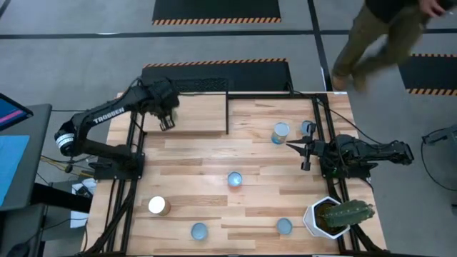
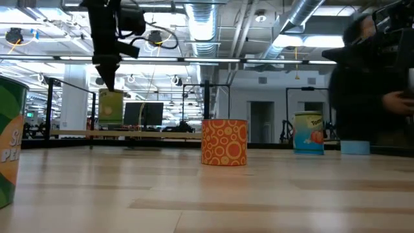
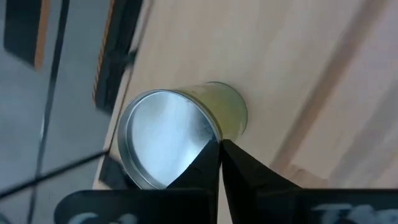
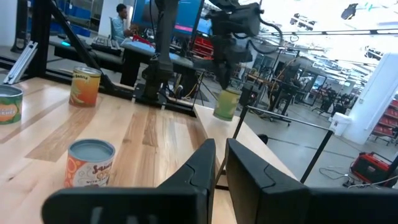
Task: Pick and place cans onto a shelf
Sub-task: Put the canned pears on the shelf
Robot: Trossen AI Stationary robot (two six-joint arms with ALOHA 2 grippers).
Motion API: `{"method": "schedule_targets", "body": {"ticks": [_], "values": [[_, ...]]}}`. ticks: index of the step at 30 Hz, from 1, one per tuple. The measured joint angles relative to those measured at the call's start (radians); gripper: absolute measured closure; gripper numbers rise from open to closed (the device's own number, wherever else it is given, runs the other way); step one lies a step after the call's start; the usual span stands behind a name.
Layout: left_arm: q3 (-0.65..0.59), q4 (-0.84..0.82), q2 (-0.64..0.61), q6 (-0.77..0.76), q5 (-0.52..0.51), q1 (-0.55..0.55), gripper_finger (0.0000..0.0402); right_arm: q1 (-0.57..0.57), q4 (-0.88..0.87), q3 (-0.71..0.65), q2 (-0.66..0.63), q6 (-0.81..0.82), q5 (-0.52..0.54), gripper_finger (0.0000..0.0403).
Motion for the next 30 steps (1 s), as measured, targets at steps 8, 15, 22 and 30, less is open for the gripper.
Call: {"method": "schedule_targets", "body": {"ticks": [8, 15, 22, 30], "values": [[0.0, 0.048, 0.057, -0.033, -0.008, 0.136, 0.0401, 0.0, 0.0, 0.0, 0.0, 0.01, 0.0, 0.0343], [0.007, 0.096, 0.15, -0.043, -0.086, 0.194, 0.0402, 0.0, 0.0, 0.0, 0.0, 0.009, -0.001, 0.0343], [0.006, 0.111, 0.167, -0.042, -0.104, 0.212, 0.0401, 0.0, -0.003, 0.0, 0.0, 0.008, -0.001, 0.0343], [0.003, 0.087, 0.169, -0.043, -0.159, 0.211, 0.0401, 0.0, -0.012, 0.0, 0.0, 0.045, -0.001, 0.0343]]}}
